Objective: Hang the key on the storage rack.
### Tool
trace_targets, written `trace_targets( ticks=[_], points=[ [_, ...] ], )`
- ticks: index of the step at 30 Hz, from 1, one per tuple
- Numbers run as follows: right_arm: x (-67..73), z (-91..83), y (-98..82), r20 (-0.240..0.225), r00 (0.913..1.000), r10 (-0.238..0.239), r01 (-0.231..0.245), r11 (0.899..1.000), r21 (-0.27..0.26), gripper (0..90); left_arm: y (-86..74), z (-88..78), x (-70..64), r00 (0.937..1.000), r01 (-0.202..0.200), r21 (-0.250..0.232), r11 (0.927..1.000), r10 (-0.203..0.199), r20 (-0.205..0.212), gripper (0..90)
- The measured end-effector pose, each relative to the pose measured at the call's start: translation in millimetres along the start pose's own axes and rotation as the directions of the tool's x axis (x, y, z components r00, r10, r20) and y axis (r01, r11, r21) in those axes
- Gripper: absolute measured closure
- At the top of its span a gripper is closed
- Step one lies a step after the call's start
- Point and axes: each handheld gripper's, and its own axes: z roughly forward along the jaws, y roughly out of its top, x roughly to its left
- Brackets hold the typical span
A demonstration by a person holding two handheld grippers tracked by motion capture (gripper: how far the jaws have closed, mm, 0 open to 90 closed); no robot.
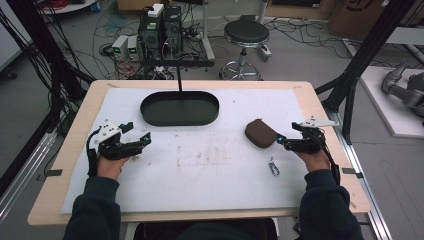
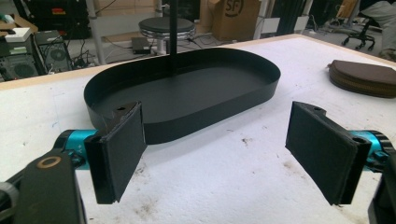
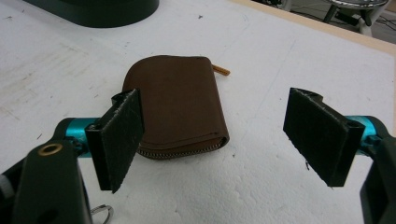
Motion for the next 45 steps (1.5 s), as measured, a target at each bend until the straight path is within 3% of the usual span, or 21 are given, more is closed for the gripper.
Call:
trace_targets(
  ticks=[11, 16, 19, 21, 25, 26, 32, 41, 45],
  points=[
    [0.0, -12.2, -3.4, 0.013, 0.9992, 0.039, -0.038, 0.999, -0.028, 21.2, -0.2, 1.3, -1.6, 1.0, 0.004, 0.002, 1.0, -0.004, -0.005, 19.5],
    [1.6, -16.9, -3.3, 0.024, 0.9992, 0.031, -0.03, 0.999, -0.041, 21.2, 0.3, 0.9, -0.5, 1.0, -0.001, -0.002, 1.0, 0.001, -0.007, 19.6],
    [6.1, -19.8, -2.7, 0.024, 0.9991, 0.035, -0.034, 0.999, -0.042, 21.2, 0.8, -0.2, -0.6, 1.0, 0.002, -0.005, 1.0, -0.002, -0.004, 19.6],
    [15.0, -25.2, -1.6, 0.009, 0.9993, 0.036, -0.036, 0.999, -0.041, 25.7, 1.4, -1.5, -2.1, 1.0, 0.001, -0.011, 0.9999, -0.001, -0.002, 19.6],
    [24.0, -29.0, -1.0, 0.03, 0.9982, 0.051, -0.05, 0.998, -0.036, 30.1, 1.1, -0.9, -1.9, 1.0, -0.001, -0.006, 1.0, 0.001, -0.001, 19.7],
    [27.0, -30.1, -2.3, 0.026, 0.9979, 0.06, -0.059, 0.998, -0.016, 39.5, 1.0, -0.7, -1.8, 1.0, 0.001, -0.006, 1.0, -0.001, -0.002, 19.7],
    [42.3, -26.4, -10.7, -0.011, 0.9985, 0.054, -0.053, 0.997, 0.063, 55.8, -0.3, 3.2, -1.7, 1.0, 0.004, 0.005, 1.0, -0.004, 0.0, 19.9],
    [53.0, -21.6, -16.6, -0.072, 0.9967, 0.039, -0.028, 0.989, 0.144, 60.1, -0.6, 2.2, -1.6, 1.0, 0.001, 0.014, 0.9999, -0.001, -0.001, 20.0],
    [56.0, -10.5, -19.0, -0.132, 0.9906, 0.037, -0.003, 0.968, 0.25, 66.8, -1.4, 2.3, -2.2, 1.0, 0.005, 0.019, 0.9998, -0.005, 0.003, 20.5]
  ],
)
